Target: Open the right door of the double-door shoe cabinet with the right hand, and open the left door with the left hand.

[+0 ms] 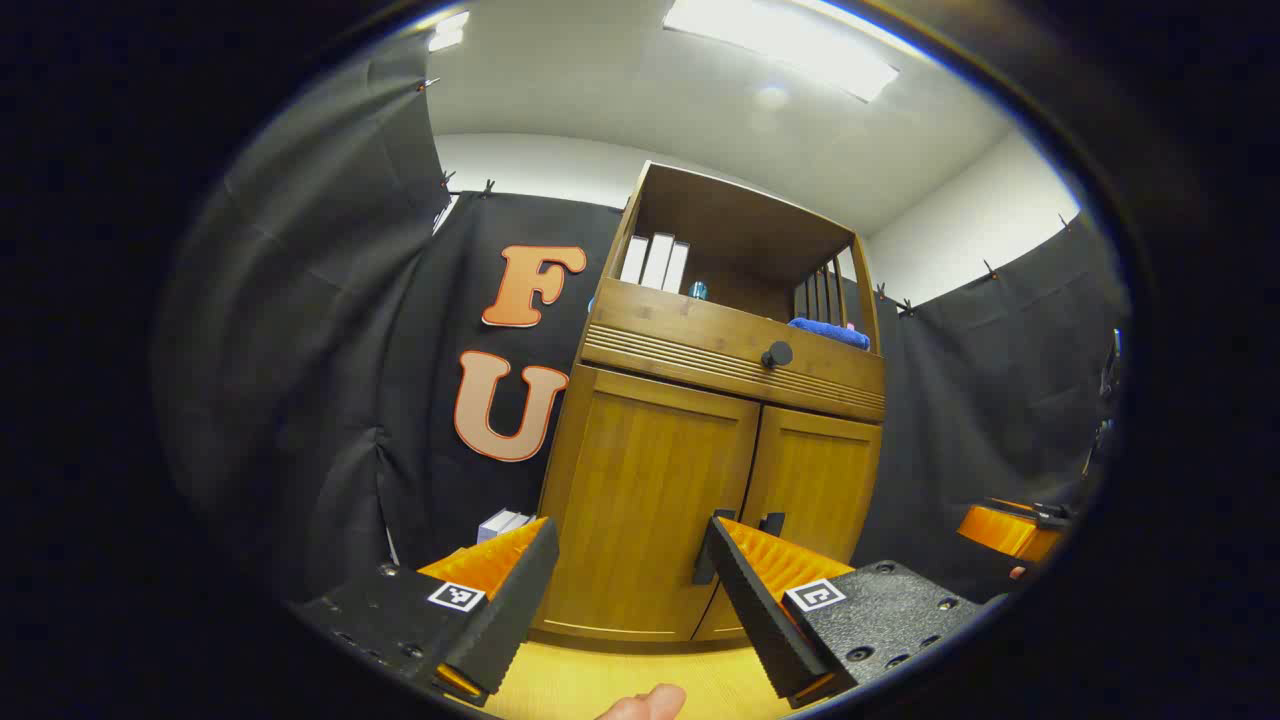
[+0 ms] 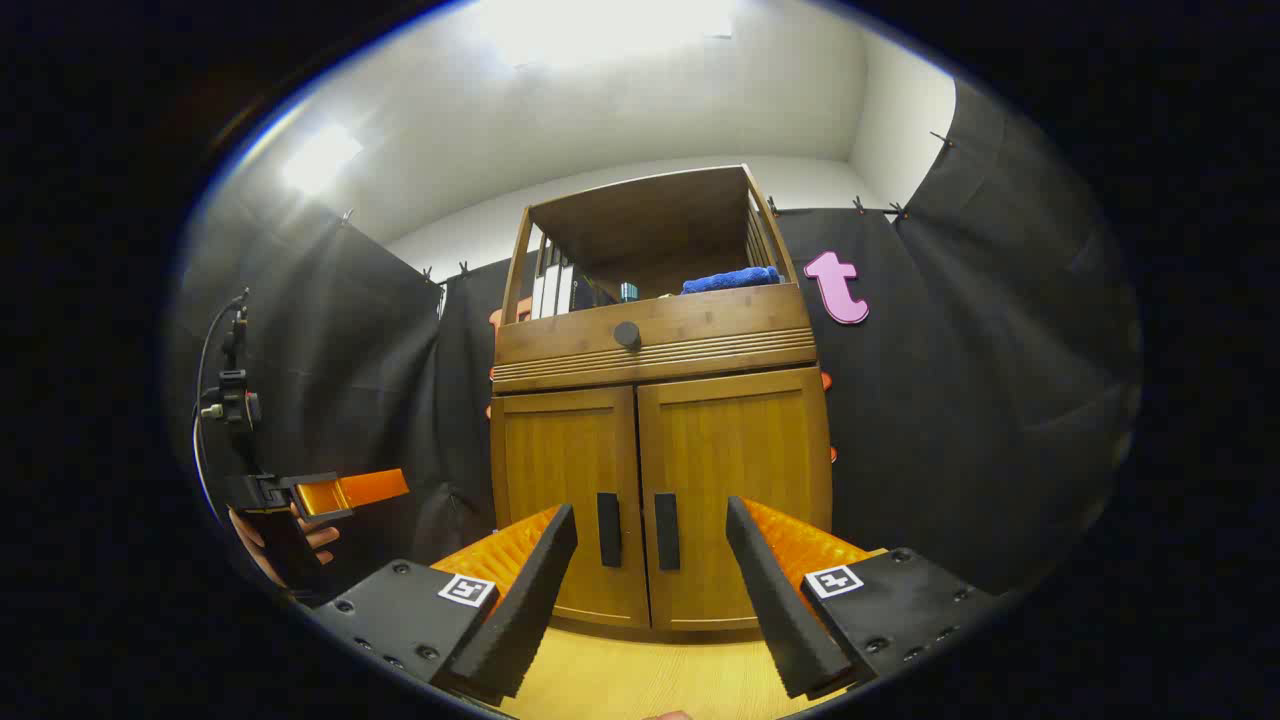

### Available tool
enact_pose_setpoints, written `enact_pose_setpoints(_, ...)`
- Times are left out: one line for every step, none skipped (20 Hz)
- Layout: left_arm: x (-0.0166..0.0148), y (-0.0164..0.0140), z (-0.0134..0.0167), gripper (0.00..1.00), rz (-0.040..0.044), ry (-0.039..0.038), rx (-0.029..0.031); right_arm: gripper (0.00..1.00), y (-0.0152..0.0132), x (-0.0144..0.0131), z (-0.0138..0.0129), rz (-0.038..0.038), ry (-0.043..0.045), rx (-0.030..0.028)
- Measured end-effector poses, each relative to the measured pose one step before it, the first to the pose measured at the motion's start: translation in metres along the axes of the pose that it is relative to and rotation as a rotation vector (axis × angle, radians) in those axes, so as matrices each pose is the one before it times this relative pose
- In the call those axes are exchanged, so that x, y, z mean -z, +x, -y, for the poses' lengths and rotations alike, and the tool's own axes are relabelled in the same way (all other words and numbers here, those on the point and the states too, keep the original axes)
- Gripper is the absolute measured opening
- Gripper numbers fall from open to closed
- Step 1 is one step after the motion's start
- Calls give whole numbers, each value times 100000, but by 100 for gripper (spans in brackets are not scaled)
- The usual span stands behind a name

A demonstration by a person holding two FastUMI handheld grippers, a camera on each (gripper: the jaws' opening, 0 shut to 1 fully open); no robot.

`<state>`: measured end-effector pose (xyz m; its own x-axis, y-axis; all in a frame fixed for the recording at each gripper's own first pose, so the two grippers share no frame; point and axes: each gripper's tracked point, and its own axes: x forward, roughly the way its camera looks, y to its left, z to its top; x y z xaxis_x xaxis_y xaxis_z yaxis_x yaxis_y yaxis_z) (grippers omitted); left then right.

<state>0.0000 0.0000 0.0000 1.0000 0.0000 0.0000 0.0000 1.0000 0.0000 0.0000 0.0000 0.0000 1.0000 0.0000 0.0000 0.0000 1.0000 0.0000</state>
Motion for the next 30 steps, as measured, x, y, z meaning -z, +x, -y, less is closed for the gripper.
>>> enact_pose_setpoints(68, -214, 39, 94, 36, -60, -29, 97, -75, 43, 101, 21, 165, 145)
enact_pose_setpoints(105, -147, 92, 94, -170, -66, 66, 97, -155, -17, 87, 56, 134, 40)
enact_pose_setpoints(-59, -63, 37, 94, 6, -321, -69, 97, -15, 71, 89, -206, 35, 24)
enact_pose_setpoints(-21, -87, 110, 94, 331, -457, 351, 97, -50, 51, 43, -307, 82, -14)
enact_pose_setpoints(-289, 79, 78, 94, 668, -448, 243, 100, -64, 168, 53, -181, 296, -85)
enact_pose_setpoints(-210, -4, -152, 94, 850, 125, -386, 97, -58, 81, 64, -134, 515, 61)
enact_pose_setpoints(-352, 75, -65, 94, 1276, 828, -765, 97, 9, 54, 131, 3, 574, 3)
enact_pose_setpoints(-272, -139, -414, 97, 1267, 982, -1180, 100, 22, 2, 191, 24, 509, -26)
enact_pose_setpoints(-212, -92, -187, 97, 905, 463, -817, 97, -26, 60, 129, -118, 471, 145)
enact_pose_setpoints(-141, -64, 163, 94, 577, -234, 79, 97, 47, 76, 48, -60, 406, -70)
enact_pose_setpoints(24, -197, 248, 91, 130, -259, 305, 97, -38, 39, 65, -37, 339, 59)
enact_pose_setpoints(41, -173, 101, 94, -173, 27, 333, 100, 14, 68, 54, 24, 235, 130)
enact_pose_setpoints(-2, -12, 211, 94, -204, 14, 752, 100, -26, 75, 52, 42, 234, 72)
enact_pose_setpoints(7, -82, 50, 92, -185, 92, 268, 98, 117, -35, -97, 28, 365, -95)
enact_pose_setpoints(-118, -5, -288, 92, -12, 223, -634, 98, -13, 98, -99, -78, 368, -282)
enact_pose_setpoints(33, -56, -298, 94, 125, 243, -724, 97, 0, 154, -79, -417, 228, -191)
enact_pose_setpoints(-48, 22, -298, 94, -31, 16, -649, 89, -43, 134, -58, -222, 151, -139)
enact_pose_setpoints(165, 72, -179, 94, -297, -154, -383, 89, -58, 19, 10, -60, 21, 44)
enact_pose_setpoints(166, 77, -92, 94, -189, -362, -170, 97, -15, 33, -10, 94, -151, 76)
enact_pose_setpoints(150, -71, -145, 92, -214, -239, -215, 97, -24, 84, -14, 90, -365, 24)
enact_pose_setpoints(-10, 173, -145, 91, -468, 231, -347, 97, 16, -23, -12, 35, -234, 223)
enact_pose_setpoints(-14, -7, -213, 91, -57, 598, -410, 89, 26, -19, 24, 110, -195, 193)
enact_pose_setpoints(-196, 67, -74, 94, 437, 626, -383, 89, 94, 5, 5, 54, -467, 164)
enact_pose_setpoints(-75, 125, -72, 94, 218, 389, -278, 97, 359, 16, -42, -218, -517, 274)
enact_pose_setpoints(273, 98, 56, 94, -448, 152, 170, 97, 246, 160, 15, -565, -422, 105)
enact_pose_setpoints(318, 66, 211, 91, -907, -435, 759, 98, 417, 119, -80, -950, -242, -285)
enact_pose_setpoints(297, 210, 251, 94, -814, -690, 1016, 97, 248, 152, -199, -523, -84, -1212)
enact_pose_setpoints(217, 50, -95, 97, -351, 24, -10, 97, 351, -260, -412, 934, 384, -1798)
enact_pose_setpoints(-60, 208, -380, 94, 817, 1551, -886, 98, 85, -334, -239, 2523, 145, -1345)
enact_pose_setpoints(-272, 101, -362, 95, 1244, 2237, -1440, 98, 202, -393, 311, 1917, -845, 591)
